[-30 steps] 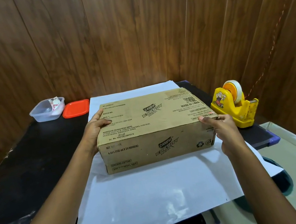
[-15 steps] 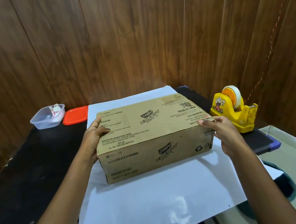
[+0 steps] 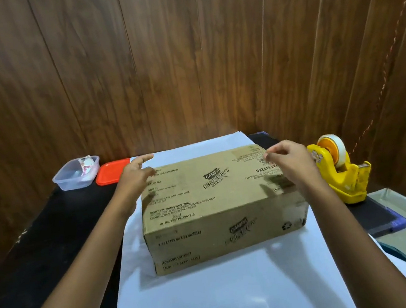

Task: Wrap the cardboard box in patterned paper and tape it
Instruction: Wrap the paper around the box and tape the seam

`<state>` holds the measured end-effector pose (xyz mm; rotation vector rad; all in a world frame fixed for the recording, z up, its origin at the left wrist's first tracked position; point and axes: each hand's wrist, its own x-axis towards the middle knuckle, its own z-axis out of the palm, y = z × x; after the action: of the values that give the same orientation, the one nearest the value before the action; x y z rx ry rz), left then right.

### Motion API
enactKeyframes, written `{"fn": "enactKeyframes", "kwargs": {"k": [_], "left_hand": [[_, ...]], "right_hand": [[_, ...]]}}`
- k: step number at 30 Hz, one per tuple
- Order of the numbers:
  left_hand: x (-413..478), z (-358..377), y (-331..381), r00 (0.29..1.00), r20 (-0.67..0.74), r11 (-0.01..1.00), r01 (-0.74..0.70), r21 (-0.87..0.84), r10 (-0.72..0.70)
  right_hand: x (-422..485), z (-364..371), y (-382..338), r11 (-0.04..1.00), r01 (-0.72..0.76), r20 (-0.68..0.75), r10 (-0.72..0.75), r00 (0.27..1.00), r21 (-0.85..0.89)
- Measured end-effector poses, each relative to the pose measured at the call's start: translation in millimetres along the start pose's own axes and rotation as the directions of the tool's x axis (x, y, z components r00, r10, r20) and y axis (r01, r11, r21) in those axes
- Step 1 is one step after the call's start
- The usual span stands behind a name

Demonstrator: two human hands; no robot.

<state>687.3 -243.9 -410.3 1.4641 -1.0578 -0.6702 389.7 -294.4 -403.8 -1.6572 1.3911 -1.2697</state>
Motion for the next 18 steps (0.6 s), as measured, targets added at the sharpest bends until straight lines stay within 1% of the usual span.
{"fn": "enactKeyframes", "kwargs": {"k": [2,4,6,10,14,16,18], "left_hand": [[17.2,5.7,12.3,0.997,0.051,0.996,-0.055,0.065,0.052],[36.0,13.0,21.9,0.991,0.097,0.982,-0.106,0.158,0.091],[57.1,19.4,26.4,0.988,0.132,0.973,-0.112,0.201,0.086],[97.4,25.6,21.2,0.986,0.167,0.971,-0.045,0.236,0.005],[154.9,17.5,-4.2,0.99,0.116,0.954,0.038,0.299,-0.076],[180.9,11.3,-19.8,0.988,0.083,0.93,0.095,0.356,-0.133],[203.8,5.7,-36.9,0.979,0.068,0.884,0.142,0.445,-0.191]], "right_hand": [[19.8,20.9,-20.3,1.0,-0.005,0.135,0.003,0.991,0.014],[43.0,46.8,-36.7,0.998,-0.059,0.279,0.051,0.959,0.022],[67.7,74.7,-49.3,0.997,-0.078,0.37,0.078,0.926,-0.013],[109.3,121.2,-61.7,0.996,-0.06,0.445,0.086,0.891,-0.072],[152.4,164.7,-57.6,0.987,-0.039,0.498,0.113,0.86,-0.156],[170.3,181.9,-52.7,0.98,-0.039,0.516,0.138,0.846,-0.197],[188.3,198.8,-47.9,0.972,-0.041,0.529,0.161,0.833,-0.23]]}}
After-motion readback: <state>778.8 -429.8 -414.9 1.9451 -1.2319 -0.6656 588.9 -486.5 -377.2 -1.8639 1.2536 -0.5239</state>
